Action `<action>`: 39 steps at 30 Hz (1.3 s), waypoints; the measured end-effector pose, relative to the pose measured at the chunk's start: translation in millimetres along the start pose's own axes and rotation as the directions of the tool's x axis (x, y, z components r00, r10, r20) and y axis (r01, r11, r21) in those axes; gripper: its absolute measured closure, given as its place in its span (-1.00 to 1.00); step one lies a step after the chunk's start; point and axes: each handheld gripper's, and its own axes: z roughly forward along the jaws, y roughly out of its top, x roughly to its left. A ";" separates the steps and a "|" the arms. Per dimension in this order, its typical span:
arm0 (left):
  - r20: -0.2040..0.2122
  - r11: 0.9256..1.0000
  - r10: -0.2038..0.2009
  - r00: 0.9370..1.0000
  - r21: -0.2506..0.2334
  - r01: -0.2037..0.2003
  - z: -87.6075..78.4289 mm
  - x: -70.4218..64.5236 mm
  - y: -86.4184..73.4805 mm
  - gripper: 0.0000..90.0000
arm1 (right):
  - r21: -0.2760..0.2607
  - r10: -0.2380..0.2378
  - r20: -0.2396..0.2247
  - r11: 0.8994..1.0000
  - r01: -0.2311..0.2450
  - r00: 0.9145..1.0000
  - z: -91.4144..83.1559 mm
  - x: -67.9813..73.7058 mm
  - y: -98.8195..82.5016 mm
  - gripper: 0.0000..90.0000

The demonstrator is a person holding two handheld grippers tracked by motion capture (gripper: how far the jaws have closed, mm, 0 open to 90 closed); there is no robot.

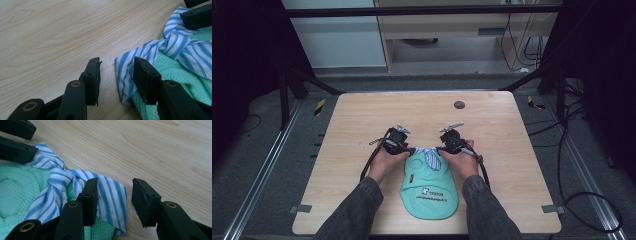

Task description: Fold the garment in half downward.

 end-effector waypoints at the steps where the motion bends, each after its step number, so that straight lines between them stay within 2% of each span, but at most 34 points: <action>1: 0.000 1.000 0.000 1.000 -0.001 0.000 0.6 0.1 -0.5 0.26 | 0.002 -0.001 -0.001 1.000 0.001 1.000 0.4 0.1 -0.6 0.24; 4: 0.001 1.000 -0.005 1.000 -0.005 0.005 1.6 -0.1 -1.6 0.24 | 0.006 0.004 -0.007 1.000 -0.004 1.000 0.6 -0.2 -2.1 0.25; 9: 0.001 1.000 0.011 1.000 -0.005 -0.011 1.6 -0.5 -2.1 0.23 | 0.009 0.008 -0.022 1.000 -0.007 1.000 0.4 -0.8 -4.1 0.29; 12: 0.007 1.000 0.024 1.000 -0.004 -0.024 1.4 -1.7 -2.6 0.24 | 0.016 0.000 -0.035 1.000 0.001 0.999 -0.4 -0.4 -4.5 0.38; 15: 0.022 0.999 0.034 0.999 -0.008 -0.034 1.1 -3.6 -3.2 0.38 | 0.024 -0.014 -0.048 1.000 0.016 0.999 -1.4 1.5 -4.8 0.50; 18: 0.048 0.999 0.044 0.998 -0.005 -0.044 0.7 -5.8 -3.5 0.60 | 0.030 -0.014 -0.063 0.999 0.016 0.998 -2.3 2.7 -5.4 0.63; 20: 0.059 0.999 0.047 0.997 -0.005 -0.046 0.9 -7.4 -3.7 0.72 | 0.034 -0.034 -0.066 0.999 0.036 0.997 -3.1 4.2 -6.3 0.75; 26: 0.076 0.999 0.047 0.996 -0.014 -0.046 0.7 -8.0 -5.4 0.83 | 0.031 -0.047 -0.070 0.998 0.050 0.996 -3.5 5.7 -7.2 0.82; 33: 0.087 0.999 0.053 0.995 -0.002 -0.053 -0.6 -7.8 -4.6 0.93 | 0.022 -0.073 -0.060 0.997 0.074 0.996 -5.7 7.8 -8.8 0.86; 35: 0.084 0.998 0.065 0.994 0.009 -0.066 -1.9 -7.8 -3.0 0.94 | 0.013 -0.086 -0.059 0.996 0.087 0.995 -7.5 8.4 -8.7 0.86; 39: 0.077 0.997 0.082 0.994 0.001 -0.083 -6.6 -9.1 0.2 0.94 | 0.000 -0.091 -0.062 0.996 0.091 0.994 -13.6 8.3 -8.6 0.86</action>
